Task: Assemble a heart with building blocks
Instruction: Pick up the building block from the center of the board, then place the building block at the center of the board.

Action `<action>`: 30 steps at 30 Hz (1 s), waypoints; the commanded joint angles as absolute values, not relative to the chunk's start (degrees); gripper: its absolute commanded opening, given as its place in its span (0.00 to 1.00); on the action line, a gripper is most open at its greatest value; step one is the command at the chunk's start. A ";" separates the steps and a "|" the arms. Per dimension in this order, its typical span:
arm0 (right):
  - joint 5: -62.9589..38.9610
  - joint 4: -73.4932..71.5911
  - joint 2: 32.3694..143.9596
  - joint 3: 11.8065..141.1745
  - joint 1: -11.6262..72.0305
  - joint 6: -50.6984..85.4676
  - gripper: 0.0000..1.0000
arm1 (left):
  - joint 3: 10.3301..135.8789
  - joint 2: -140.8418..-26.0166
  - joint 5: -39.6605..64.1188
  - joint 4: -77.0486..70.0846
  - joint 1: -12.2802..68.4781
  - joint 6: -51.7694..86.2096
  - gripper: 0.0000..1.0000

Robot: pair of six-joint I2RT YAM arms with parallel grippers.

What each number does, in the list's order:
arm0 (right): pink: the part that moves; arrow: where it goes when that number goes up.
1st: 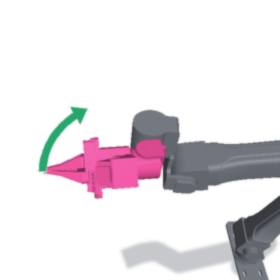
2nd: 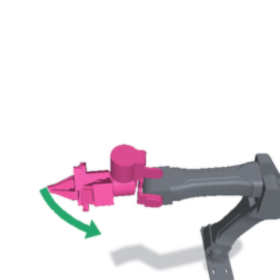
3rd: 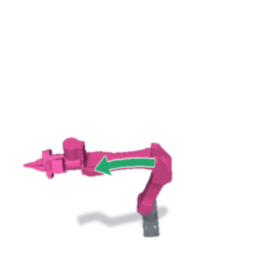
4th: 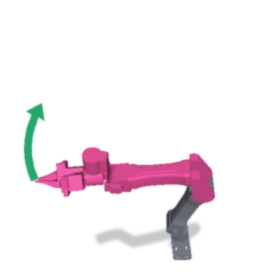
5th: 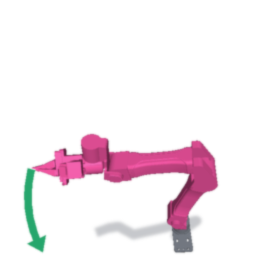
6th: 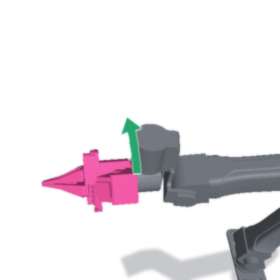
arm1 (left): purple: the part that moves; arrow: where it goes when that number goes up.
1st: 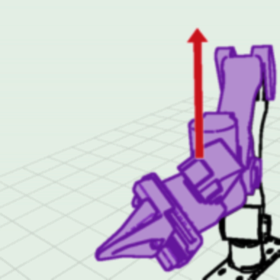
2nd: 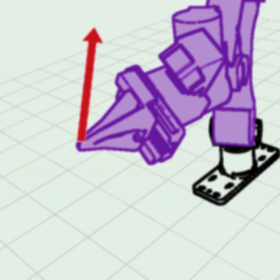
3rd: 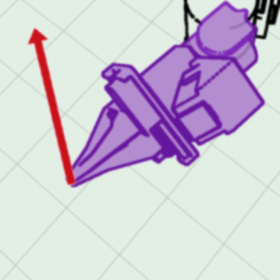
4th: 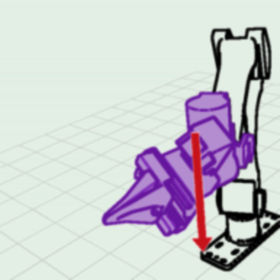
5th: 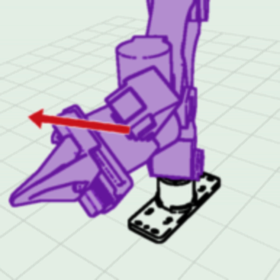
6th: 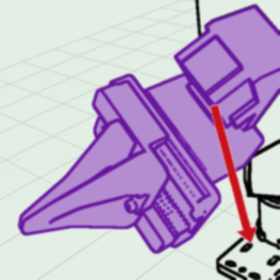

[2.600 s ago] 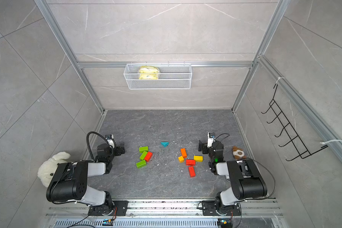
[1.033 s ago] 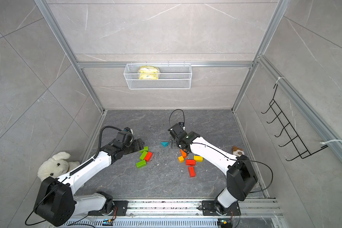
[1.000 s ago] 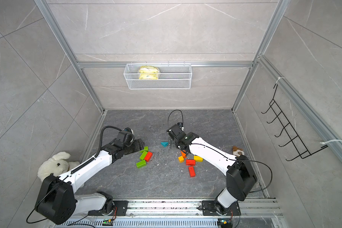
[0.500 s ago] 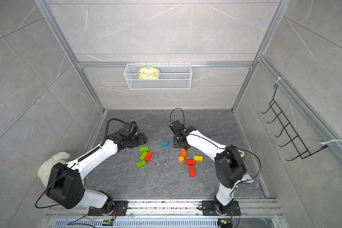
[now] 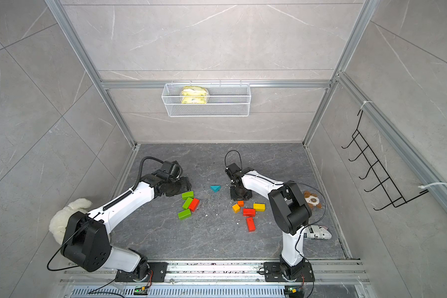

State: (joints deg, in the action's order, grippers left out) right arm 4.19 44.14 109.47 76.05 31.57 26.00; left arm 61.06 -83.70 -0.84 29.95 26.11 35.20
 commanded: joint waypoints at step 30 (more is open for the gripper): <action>0.41 39.08 109.32 82.09 35.16 36.37 0.47 | 58.18 -83.56 1.74 29.13 26.26 37.42 0.65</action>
